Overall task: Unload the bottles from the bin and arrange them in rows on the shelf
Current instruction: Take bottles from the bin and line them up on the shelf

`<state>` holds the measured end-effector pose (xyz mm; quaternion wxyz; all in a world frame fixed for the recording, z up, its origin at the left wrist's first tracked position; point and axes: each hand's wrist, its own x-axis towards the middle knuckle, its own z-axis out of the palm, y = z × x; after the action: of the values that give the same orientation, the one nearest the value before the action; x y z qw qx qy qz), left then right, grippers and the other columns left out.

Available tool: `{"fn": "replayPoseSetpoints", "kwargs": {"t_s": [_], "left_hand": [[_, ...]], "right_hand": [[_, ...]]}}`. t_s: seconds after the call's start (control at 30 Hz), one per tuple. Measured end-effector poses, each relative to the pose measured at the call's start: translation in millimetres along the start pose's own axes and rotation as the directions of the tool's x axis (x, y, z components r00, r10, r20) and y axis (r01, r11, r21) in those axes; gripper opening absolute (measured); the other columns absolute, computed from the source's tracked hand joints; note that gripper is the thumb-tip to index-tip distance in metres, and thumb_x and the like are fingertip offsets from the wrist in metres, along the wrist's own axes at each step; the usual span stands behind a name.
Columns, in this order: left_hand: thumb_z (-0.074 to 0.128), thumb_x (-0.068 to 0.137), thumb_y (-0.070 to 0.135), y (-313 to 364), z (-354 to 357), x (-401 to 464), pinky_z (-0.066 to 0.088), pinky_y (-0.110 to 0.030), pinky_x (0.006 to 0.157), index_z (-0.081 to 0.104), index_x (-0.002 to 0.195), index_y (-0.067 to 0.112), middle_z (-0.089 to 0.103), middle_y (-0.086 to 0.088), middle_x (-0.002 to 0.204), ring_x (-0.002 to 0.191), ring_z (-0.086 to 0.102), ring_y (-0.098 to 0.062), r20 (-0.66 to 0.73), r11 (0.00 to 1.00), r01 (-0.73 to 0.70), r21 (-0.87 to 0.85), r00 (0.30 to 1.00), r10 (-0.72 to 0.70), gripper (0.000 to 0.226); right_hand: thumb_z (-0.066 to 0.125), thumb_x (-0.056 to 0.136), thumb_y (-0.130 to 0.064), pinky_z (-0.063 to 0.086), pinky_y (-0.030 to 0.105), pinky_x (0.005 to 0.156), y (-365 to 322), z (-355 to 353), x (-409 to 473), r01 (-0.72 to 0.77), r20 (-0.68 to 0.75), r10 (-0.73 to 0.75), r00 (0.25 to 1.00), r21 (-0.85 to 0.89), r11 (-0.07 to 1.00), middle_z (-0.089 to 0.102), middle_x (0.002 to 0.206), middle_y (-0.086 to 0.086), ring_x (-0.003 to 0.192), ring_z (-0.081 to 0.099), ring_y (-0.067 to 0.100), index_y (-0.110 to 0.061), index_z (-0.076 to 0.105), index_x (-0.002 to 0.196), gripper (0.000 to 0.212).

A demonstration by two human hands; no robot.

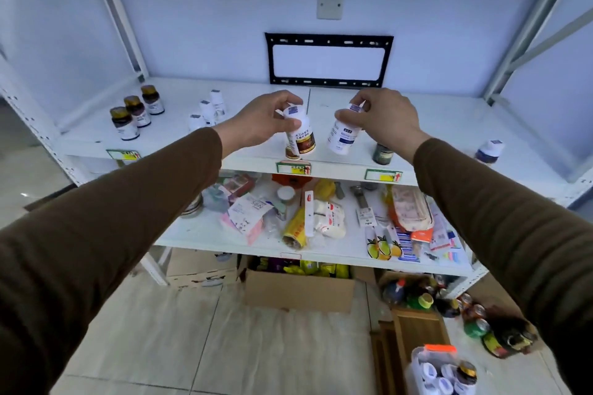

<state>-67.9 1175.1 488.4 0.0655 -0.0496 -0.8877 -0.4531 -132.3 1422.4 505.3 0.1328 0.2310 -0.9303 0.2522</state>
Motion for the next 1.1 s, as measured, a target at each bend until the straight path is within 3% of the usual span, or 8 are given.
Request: {"fn": "replayPoseSetpoints", "kwargs": {"t_s": [0.17,0.3,0.43,0.57,0.67,0.8,1.0,1.1], "left_hand": [[0.071,0.088,0.018,-29.6,-52.7,22.3,0.046,-0.012,0.071,0.057,0.123,0.02,0.061,0.006,0.119,0.087,0.064,-0.007,-0.013,1.0,-0.01,0.022,1.0,0.011,0.037],[0.068,0.09,0.009,-49.6,-71.4,51.2,0.048,-0.016,0.075,0.057,0.12,0.013,0.062,0.001,0.115,0.086,0.063,-0.011,-0.002,0.999,-0.041,-0.007,0.999,0.041,0.033],[0.065,0.092,0.01,-68.1,-70.4,91.9,0.045,-0.007,0.07,0.057,0.124,0.017,0.06,0.002,0.117,0.085,0.06,-0.004,-0.004,0.997,-0.074,0.035,0.997,0.074,0.034],[0.065,0.093,0.015,-89.6,-57.0,134.2,0.044,-0.01,0.074,0.058,0.126,0.022,0.061,0.003,0.121,0.093,0.06,-0.009,0.053,0.984,-0.122,0.132,0.992,0.116,0.035],[0.066,0.093,0.017,-105.9,-42.5,157.6,0.047,-0.019,0.086,0.058,0.127,0.026,0.061,0.005,0.125,0.105,0.06,-0.015,0.115,0.979,-0.122,0.161,0.988,0.104,0.036],[0.066,0.092,0.017,-125.3,-27.5,175.7,0.043,-0.014,0.085,0.058,0.126,0.026,0.062,0.008,0.124,0.109,0.059,-0.014,0.207,0.979,-0.127,0.163,0.974,0.092,0.036],[0.067,0.092,0.019,-152.4,-12.8,190.4,0.044,-0.023,0.091,0.057,0.128,0.026,0.061,0.006,0.127,0.111,0.058,-0.014,0.299,0.983,-0.104,0.148,0.953,0.055,0.038],[0.069,0.09,0.02,-161.0,-8.3,191.9,0.042,-0.018,0.088,0.058,0.125,0.026,0.063,0.009,0.122,0.108,0.06,-0.011,0.334,0.99,-0.103,0.101,0.94,0.064,0.037]], "right_hand": [[0.062,0.076,-0.066,0.039,0.03,0.062,-34.9,27.0,37.1,-0.015,-0.038,0.015,0.999,0.009,1.0,0.064,0.087,-0.008,0.082,0.059,0.017,-0.029,0.06,0.096,0.042],[0.062,0.076,-0.065,0.037,0.03,0.061,-43.6,43.4,65.2,-0.037,-0.042,0.036,0.998,-0.024,0.999,0.063,0.086,-0.008,0.08,0.058,0.017,-0.03,0.057,0.096,0.041],[0.062,0.076,-0.065,0.041,0.031,0.065,-32.0,56.2,94.4,-0.062,-0.043,0.059,0.997,-0.078,0.995,0.065,0.088,-0.007,0.082,0.059,0.019,-0.029,0.058,0.095,0.041],[0.062,0.076,-0.065,0.041,0.031,0.065,-9.3,69.1,122.5,-0.072,-0.046,0.067,0.997,-0.103,0.992,0.066,0.089,-0.007,0.082,0.06,0.02,-0.03,0.058,0.095,0.04],[0.061,0.077,-0.066,0.044,0.032,0.068,5.4,80.2,138.1,-0.082,-0.016,0.081,0.997,-0.115,0.99,0.066,0.091,-0.007,0.084,0.06,0.02,-0.03,0.058,0.095,0.041],[0.061,0.078,-0.066,0.041,0.03,0.064,16.6,93.4,152.5,-0.081,0.011,0.084,0.996,-0.134,0.988,0.066,0.091,-0.006,0.081,0.06,0.019,-0.03,0.057,0.095,0.04],[0.06,0.079,-0.069,0.041,0.029,0.064,22.5,114.3,166.0,-0.122,0.041,0.131,0.991,-0.175,0.977,0.066,0.087,-0.007,0.078,0.061,0.019,-0.031,0.057,0.096,0.042],[0.06,0.077,-0.068,0.038,0.029,0.063,21.9,121.3,168.1,-0.146,0.036,0.154,0.987,-0.161,0.976,0.065,0.085,-0.007,0.078,0.06,0.019,-0.03,0.057,0.094,0.042]]}}
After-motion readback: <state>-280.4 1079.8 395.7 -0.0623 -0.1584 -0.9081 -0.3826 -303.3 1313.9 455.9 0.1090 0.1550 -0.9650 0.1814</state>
